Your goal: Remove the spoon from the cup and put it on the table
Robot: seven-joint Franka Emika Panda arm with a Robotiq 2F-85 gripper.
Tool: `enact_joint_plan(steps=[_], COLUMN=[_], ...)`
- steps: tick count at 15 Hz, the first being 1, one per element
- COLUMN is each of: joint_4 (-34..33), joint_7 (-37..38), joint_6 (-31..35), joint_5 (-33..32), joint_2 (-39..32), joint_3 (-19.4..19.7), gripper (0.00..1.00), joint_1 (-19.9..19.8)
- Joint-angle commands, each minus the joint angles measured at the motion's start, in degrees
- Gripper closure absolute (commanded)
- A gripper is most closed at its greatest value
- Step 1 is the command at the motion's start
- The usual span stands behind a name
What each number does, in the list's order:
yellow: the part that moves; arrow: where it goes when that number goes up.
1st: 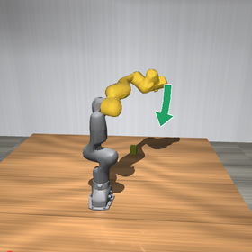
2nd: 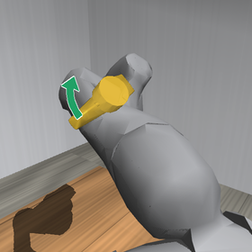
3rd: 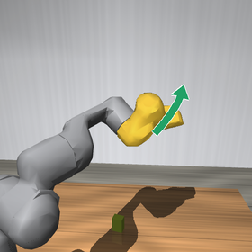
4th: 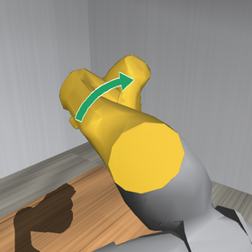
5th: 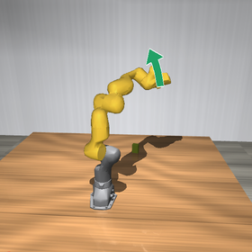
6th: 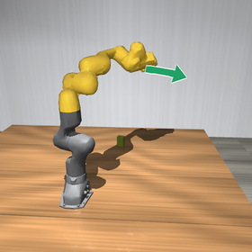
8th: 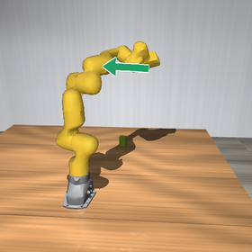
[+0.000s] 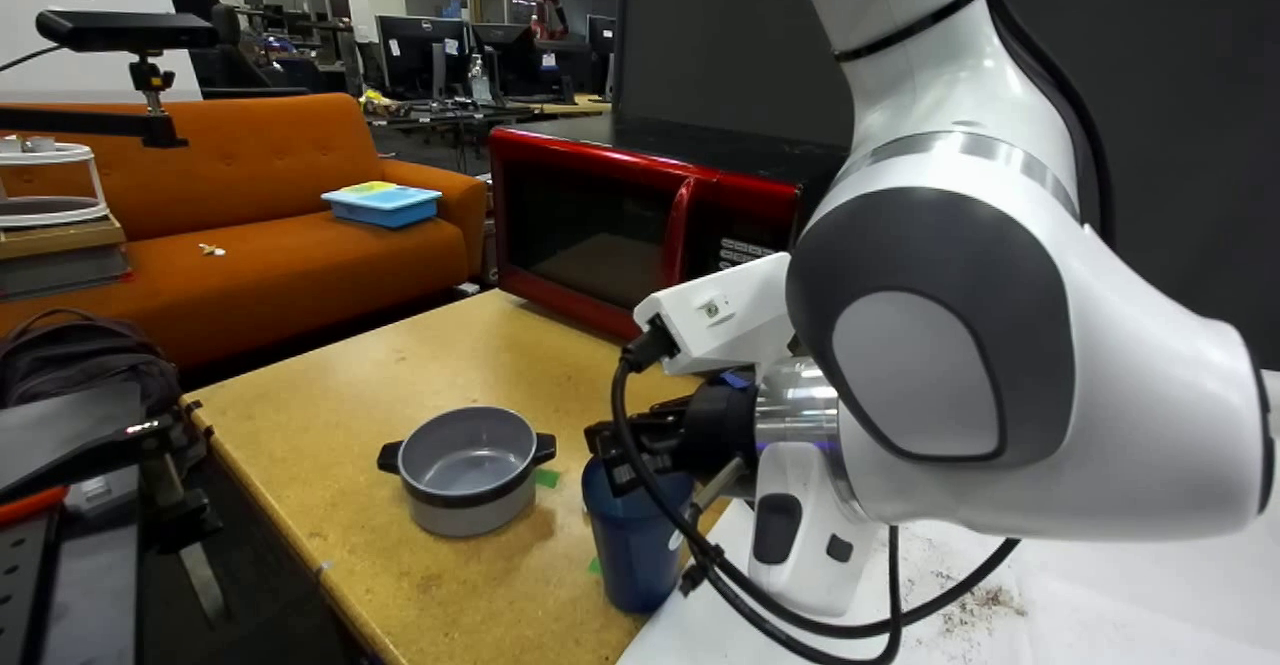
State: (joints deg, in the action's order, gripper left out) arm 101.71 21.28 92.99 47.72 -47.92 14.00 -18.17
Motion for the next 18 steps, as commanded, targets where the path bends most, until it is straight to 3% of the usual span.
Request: enact_joint_plan(steps=[1, 9, 18], joint_4=[-1.7, -3.5, -2.0], joint_7=[-0.1, 2.5, 10.6], joint_6=[-1.5, -3.2, -4.5], joint_5=[0.5, 0.8, -0.3], joint_2=[-0.8, 2.2, 11.9], joint_3=[-0.2, 0.2, 1.0], gripper=[0.99, 0.99, 0.99], joint_1=[-0.8, -0.8, 1.7])
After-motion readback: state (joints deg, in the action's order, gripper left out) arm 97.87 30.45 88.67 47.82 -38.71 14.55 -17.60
